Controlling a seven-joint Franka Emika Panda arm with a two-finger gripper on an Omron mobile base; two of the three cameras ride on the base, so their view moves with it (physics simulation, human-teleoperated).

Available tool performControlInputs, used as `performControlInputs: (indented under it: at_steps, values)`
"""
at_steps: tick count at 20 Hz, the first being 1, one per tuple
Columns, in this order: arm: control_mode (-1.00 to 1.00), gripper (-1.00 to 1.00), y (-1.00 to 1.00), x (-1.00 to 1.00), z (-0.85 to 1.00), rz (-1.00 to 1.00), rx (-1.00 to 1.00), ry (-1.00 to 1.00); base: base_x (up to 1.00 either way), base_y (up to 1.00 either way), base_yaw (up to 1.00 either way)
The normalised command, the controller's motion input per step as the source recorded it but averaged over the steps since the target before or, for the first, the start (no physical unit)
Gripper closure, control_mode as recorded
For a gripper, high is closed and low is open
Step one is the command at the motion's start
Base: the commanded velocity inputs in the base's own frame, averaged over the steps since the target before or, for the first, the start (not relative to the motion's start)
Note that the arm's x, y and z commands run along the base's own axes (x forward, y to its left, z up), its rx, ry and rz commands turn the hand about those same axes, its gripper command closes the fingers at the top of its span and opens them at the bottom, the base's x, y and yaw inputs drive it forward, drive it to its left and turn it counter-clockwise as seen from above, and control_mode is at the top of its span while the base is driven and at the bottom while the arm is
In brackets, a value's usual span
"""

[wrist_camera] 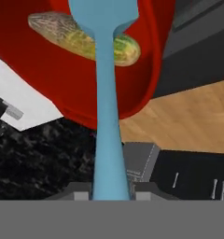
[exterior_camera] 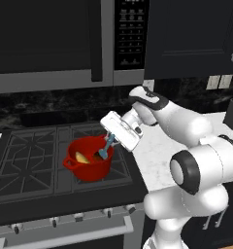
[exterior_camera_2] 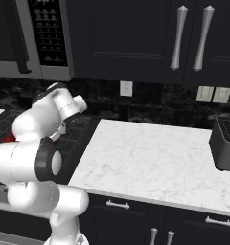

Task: Put the bell pepper and cucumber in the pot. Retrieve the spatula and lightly stir the vegetables in the pot.

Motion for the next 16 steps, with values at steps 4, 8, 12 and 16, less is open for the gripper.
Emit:
performControlInputs:
  at_steps: [4, 8, 12, 16]
  values:
    - [-1.00, 1.00, -0.14, 0.00, 0.00, -0.11, -0.25, -0.05, 0.00, 0.00, 0.00]
    - [-1.00, 1.00, -0.13, 0.00, 0.00, -0.10, -0.21, -0.04, 0.00, 0.00, 0.00]
    - [-1.00, 1.00, 0.00, -0.17, 0.00, -0.03, -0.10, 0.00, 0.00, 0.00, 0.00]
    - [-1.00, 1.00, 0.00, -0.23, 0.00, 0.00, 0.00, 0.00, 0.00, 0.00, 0.00]
